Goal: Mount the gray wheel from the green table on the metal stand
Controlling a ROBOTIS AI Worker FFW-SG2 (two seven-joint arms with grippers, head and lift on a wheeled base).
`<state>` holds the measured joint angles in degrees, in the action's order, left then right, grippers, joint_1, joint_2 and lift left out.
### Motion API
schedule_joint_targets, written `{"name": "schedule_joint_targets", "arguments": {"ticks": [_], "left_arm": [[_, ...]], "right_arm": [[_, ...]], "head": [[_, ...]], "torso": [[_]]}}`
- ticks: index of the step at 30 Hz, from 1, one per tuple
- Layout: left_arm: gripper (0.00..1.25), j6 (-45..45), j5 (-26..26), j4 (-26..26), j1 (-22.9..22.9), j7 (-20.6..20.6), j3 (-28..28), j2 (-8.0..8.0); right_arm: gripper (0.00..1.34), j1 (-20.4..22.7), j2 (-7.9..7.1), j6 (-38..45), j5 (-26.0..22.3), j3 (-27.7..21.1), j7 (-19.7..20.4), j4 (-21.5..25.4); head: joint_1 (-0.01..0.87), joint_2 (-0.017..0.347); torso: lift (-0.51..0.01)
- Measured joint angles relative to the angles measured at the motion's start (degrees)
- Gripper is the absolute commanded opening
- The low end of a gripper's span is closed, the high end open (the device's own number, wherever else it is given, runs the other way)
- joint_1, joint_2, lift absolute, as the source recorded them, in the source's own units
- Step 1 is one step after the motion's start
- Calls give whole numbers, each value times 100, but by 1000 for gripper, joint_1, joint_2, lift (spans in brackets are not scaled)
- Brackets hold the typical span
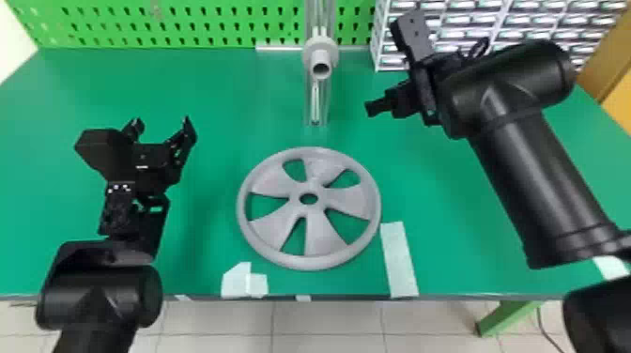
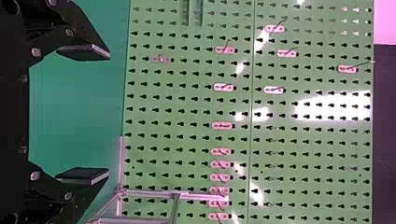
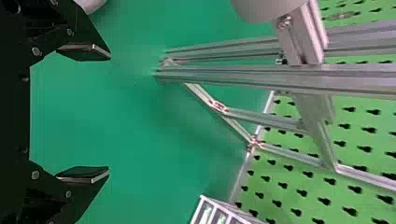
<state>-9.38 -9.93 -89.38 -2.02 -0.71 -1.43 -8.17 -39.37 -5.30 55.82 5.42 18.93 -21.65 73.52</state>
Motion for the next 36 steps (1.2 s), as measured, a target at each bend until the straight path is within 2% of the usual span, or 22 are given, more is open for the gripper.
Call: {"name": "schedule_joint_targets", "arguments": {"ticks": [6, 13, 24, 36], "left_arm": [[871, 18, 28, -7, 0, 1, 15, -4], [871, 37, 54, -16, -3, 1, 12, -9], [871, 72, 87, -29, -9, 1, 12, -20], [871, 113, 94, -51, -27, 1, 19, -62]], "right_arm": [[939, -327, -39, 206, -276, 295, -27, -429], [939, -630, -49, 526, -383, 677, -46, -739], [947, -863, -14, 1083, -499, 908, -126, -902], [963, -908, 19, 1578, -256, 1076, -455, -979]], "head": [[867, 52], [867, 52], [867, 52], [867, 52]], "torso": [[-100], [-100], [-100], [-100]]}}
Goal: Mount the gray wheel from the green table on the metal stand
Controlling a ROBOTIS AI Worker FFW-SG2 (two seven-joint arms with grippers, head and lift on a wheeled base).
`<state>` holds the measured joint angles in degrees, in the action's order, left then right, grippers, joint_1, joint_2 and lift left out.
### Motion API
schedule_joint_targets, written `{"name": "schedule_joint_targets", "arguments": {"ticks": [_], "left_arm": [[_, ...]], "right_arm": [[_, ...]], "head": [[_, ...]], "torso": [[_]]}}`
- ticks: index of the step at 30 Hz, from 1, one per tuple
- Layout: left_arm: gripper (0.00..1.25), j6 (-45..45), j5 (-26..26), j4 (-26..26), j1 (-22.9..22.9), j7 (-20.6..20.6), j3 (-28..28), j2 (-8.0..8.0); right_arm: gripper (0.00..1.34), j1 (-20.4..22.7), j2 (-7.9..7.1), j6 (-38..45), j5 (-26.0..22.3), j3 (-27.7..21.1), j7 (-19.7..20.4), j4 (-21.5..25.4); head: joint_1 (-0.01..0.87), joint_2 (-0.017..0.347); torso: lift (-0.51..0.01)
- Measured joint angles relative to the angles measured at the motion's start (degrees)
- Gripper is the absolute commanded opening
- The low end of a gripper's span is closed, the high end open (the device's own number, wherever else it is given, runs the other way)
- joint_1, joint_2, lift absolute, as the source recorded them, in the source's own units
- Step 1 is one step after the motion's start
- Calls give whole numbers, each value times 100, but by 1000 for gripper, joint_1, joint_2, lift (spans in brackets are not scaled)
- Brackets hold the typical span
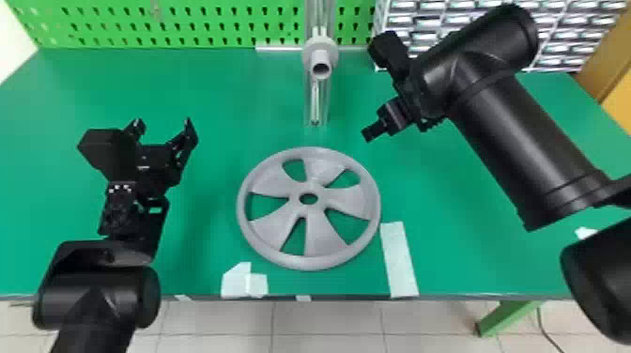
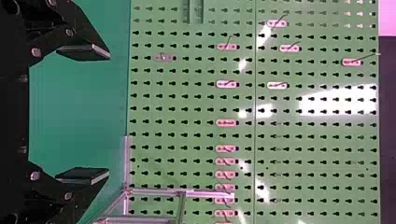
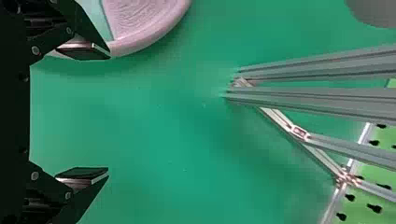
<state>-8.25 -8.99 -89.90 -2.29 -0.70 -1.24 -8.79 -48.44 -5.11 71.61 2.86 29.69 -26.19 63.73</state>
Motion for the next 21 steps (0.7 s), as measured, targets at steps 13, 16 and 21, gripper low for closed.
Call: {"name": "schedule_joint_targets", "arguments": {"ticks": [13, 16, 21], "left_arm": [[871, 39, 5, -10, -1, 0, 20, -20], [871, 49, 9, -10, 8, 0, 30, -25], [871, 66, 16, -17, 10, 0, 48, -40]], "right_arm": [[989, -4, -38, 168, 1, 283, -183, 12], [997, -57, -28, 169, -19, 346, -209, -59], [999, -189, 9, 170, -41, 443, -337, -241]], "head": [[867, 52], [867, 52], [867, 52]], "torso": [[-100], [-100], [-100]]}}
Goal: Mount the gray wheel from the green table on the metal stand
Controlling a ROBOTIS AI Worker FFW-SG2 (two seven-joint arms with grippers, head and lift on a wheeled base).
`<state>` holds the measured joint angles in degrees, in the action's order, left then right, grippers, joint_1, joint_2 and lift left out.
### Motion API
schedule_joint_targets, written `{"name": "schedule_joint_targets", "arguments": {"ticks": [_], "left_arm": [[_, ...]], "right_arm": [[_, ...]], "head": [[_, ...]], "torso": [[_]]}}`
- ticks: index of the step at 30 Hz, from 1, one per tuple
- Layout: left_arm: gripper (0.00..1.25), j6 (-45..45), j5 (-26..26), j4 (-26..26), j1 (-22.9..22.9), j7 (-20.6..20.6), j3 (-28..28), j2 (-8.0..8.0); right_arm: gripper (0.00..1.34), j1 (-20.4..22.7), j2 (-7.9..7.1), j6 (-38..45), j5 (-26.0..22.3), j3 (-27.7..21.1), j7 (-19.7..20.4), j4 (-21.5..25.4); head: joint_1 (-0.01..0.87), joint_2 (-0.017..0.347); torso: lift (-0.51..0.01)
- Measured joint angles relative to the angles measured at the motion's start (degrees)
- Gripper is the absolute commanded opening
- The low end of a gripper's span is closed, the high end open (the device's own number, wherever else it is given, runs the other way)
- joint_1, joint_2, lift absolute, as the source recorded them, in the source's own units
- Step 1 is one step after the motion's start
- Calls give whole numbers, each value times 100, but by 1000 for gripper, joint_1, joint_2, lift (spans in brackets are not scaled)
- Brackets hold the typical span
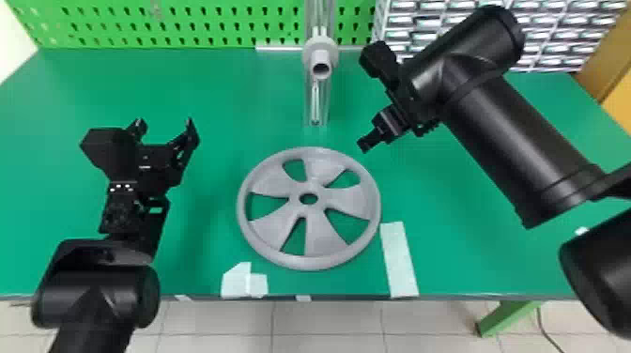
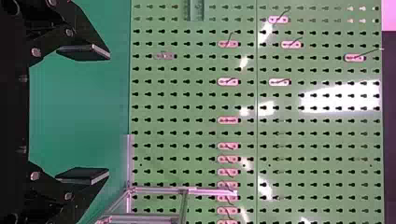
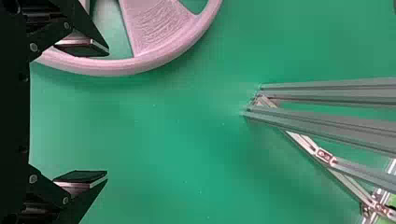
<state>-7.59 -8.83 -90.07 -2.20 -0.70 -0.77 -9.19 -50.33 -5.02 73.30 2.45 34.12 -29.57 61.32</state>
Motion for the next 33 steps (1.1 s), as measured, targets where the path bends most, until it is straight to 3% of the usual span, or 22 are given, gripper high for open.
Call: {"name": "schedule_joint_targets", "arguments": {"ticks": [22, 33], "left_arm": [[871, 45, 37, -28, 29, 0, 66, -47], [871, 83, 83, -28, 73, 0, 147, -86]], "right_arm": [[1005, -244, 190, -89, -120, 424, -58, -650], [1006, -465, 264, -191, -421, 712, -58, -991]], "head": [[867, 52], [867, 52]], "torso": [[-100], [-100]]}}
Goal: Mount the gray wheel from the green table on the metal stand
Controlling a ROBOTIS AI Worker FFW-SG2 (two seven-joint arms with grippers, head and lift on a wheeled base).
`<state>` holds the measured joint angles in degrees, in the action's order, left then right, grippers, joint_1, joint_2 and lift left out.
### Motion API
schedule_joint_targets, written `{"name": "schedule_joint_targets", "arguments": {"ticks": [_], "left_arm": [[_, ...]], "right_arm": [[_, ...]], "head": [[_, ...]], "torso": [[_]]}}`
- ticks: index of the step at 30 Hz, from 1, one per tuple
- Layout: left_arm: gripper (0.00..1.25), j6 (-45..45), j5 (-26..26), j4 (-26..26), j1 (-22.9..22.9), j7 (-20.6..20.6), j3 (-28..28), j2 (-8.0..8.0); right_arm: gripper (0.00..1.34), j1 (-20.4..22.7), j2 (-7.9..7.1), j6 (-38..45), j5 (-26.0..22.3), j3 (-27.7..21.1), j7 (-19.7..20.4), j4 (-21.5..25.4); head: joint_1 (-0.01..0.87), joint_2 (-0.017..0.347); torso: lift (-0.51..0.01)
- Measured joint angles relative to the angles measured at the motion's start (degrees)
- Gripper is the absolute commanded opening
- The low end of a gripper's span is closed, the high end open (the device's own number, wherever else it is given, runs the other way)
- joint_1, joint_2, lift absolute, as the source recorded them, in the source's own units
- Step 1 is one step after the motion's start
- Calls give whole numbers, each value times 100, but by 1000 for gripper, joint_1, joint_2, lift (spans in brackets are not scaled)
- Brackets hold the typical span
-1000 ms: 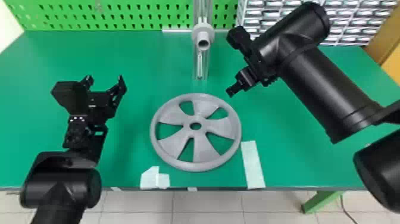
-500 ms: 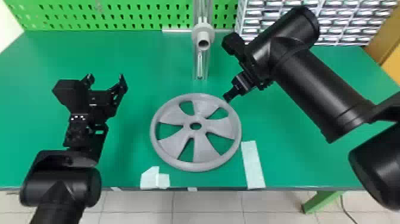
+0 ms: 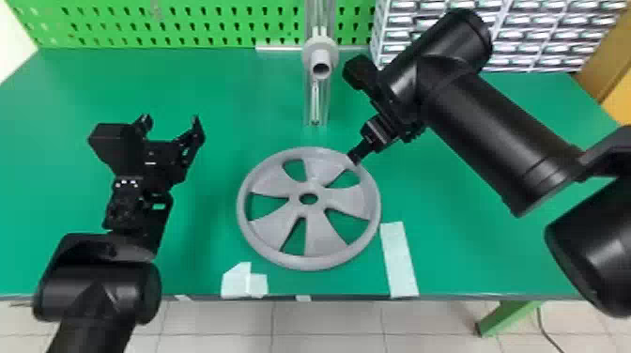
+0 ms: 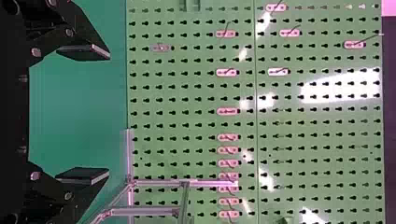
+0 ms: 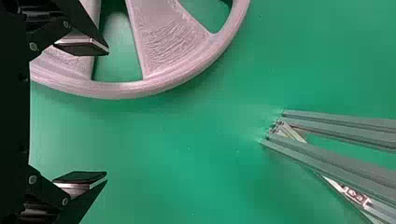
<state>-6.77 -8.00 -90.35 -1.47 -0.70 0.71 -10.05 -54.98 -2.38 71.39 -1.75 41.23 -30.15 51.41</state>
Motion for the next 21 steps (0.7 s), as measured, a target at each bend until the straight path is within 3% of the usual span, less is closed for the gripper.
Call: {"name": "schedule_joint_targets", "arguments": {"ticks": [21], "left_arm": [[871, 7, 18, -26, 65, 0, 52, -40]], "right_arm": [[1008, -39, 163, -171, 28, -7, 0, -364]], "head": [[867, 52]], "torso": [[-100]]}}
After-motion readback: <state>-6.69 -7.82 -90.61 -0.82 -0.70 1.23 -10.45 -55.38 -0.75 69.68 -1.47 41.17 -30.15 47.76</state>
